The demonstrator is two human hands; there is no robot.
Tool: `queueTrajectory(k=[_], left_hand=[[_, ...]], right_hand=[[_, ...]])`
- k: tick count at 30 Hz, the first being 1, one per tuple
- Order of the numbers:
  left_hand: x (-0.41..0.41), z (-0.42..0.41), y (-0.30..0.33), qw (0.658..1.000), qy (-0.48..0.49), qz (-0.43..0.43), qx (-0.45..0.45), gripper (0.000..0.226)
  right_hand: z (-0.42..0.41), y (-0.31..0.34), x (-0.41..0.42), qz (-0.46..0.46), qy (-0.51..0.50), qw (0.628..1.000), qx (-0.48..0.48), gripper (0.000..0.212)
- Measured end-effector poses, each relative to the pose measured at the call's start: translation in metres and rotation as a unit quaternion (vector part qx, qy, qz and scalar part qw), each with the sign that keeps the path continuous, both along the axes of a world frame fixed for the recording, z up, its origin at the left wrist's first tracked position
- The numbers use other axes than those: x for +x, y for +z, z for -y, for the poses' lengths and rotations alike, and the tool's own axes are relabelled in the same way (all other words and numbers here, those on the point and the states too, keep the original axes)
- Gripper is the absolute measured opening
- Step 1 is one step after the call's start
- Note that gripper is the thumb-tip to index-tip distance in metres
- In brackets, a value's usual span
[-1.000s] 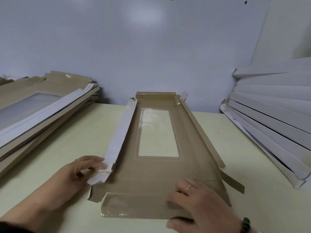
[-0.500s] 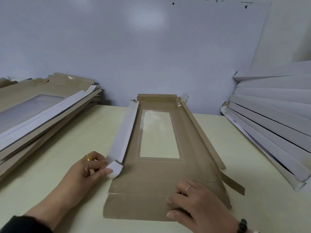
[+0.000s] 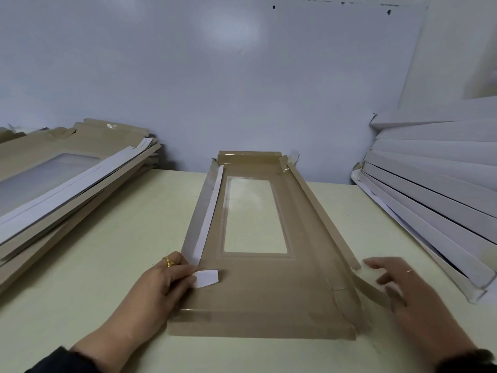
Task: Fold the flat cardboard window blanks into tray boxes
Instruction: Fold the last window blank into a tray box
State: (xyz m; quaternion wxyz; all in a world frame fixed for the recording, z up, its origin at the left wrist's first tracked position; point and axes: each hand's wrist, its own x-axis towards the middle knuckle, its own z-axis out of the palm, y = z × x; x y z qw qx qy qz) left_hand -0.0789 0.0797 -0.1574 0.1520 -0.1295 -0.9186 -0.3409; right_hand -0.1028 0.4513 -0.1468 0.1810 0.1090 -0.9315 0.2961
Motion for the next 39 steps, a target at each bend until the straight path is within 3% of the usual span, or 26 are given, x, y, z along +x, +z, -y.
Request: queueTrajectory(k=[4, 13, 18, 22, 25, 27, 29, 32, 35, 39], left_hand=[[-0.001, 0.001, -0.001, 1.000, 0.005, 0.008, 0.017, 0.025], [0.004, 0.001, 0.006, 0.997, -0.026, 0.032, 0.065, 0.034], [0.003, 0.000, 0.004, 0.998, -0.038, 0.025, 0.038, 0.049], [0.002, 0.004, 0.001, 0.999, -0.005, -0.010, 0.031, 0.048], [0.003, 0.008, 0.000, 1.000, 0.002, -0.023, -0.001, 0.033], [0.005, 0.008, 0.003, 0.999, -0.012, -0.041, -0.021, 0.027], [0.007, 0.008, 0.006, 0.998, -0.022, -0.042, -0.041, 0.025], [0.011, 0.018, 0.007, 0.998, -0.035, -0.031, -0.047, 0.051], [0.013, 0.029, 0.009, 0.995, -0.065, 0.032, -0.074, 0.080], [0.009, 0.034, 0.009, 0.981, -0.097, 0.097, -0.138, 0.075]], right_hand=[[0.011, -0.002, 0.003, 0.056, 0.139, 0.989, -0.001, 0.060], [0.011, 0.002, -0.003, 0.155, 0.121, 0.972, -0.133, 0.027], [0.027, -0.006, 0.000, 0.010, 0.075, 0.996, 0.051, 0.025], [0.040, -0.008, 0.000, -0.067, 0.027, 0.997, 0.025, 0.020], [0.045, -0.006, 0.000, -0.172, 0.083, 0.974, 0.122, 0.019], [0.044, -0.003, 0.002, -0.183, 0.123, 0.961, 0.168, 0.012], [0.039, -0.001, 0.005, -0.169, 0.142, 0.955, 0.199, 0.030], [0.028, 0.003, 0.009, -0.106, 0.189, 0.950, 0.226, 0.077], [0.024, 0.007, 0.015, -0.045, 0.230, 0.948, 0.214, 0.068], [0.025, 0.012, 0.017, -0.001, 0.237, 0.939, 0.249, 0.069]])
